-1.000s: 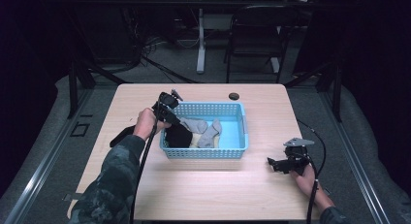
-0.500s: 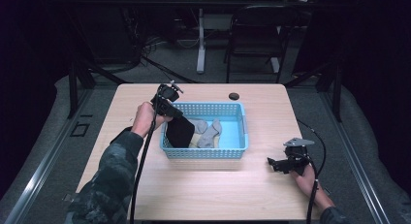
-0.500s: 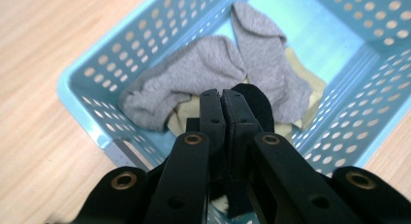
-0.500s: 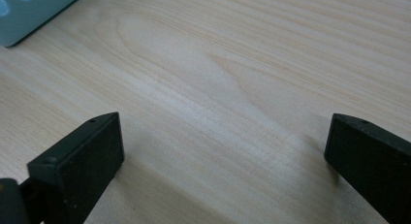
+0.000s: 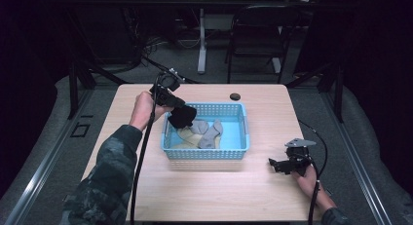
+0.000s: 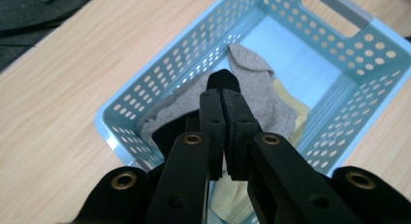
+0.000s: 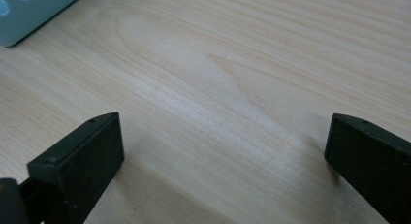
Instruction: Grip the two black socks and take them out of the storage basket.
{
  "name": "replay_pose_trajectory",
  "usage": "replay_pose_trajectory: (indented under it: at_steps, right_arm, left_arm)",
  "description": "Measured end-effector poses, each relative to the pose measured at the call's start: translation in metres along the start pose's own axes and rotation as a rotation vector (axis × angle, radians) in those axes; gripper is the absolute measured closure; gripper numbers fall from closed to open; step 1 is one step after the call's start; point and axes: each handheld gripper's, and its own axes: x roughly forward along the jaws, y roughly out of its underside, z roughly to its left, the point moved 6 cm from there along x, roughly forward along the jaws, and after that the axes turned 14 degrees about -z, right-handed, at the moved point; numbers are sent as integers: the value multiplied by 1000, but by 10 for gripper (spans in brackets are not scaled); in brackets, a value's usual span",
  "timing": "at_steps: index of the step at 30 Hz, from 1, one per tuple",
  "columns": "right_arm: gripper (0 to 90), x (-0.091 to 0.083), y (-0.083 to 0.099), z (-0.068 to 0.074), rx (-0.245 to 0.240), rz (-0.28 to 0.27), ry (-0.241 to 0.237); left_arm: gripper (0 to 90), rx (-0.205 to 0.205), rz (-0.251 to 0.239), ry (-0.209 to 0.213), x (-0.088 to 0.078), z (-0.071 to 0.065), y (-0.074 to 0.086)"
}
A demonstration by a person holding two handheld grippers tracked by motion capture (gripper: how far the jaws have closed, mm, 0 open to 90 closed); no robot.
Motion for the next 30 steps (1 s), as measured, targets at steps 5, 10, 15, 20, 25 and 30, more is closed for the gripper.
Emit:
replay_pose_trajectory:
  at_steps: [5,10,15,20,25,30]
  right_arm:
    - [0,0,0,0,-4,3,2]
    - [0,0,0,0,-4,3,1]
    - [0,0,0,0,-2,5,2]
    - [0,0,0,0,-2,5,1]
    - [0,0,0,0,-2,5,1]
    - [0,0,0,0,-2,6,2]
  left_arm:
    - [881,6,-30,-10,-16,2,-10]
    - [881,12,-64,-33,-36,7,-22]
    - [881,15,-79,-59,-53,11,-28]
    - [881,12,-91,-79,-69,17,-29]
    - [881,-13,-121,-99,-87,28,-27]
    - [881,-29,-134,-125,-102,36,-22]
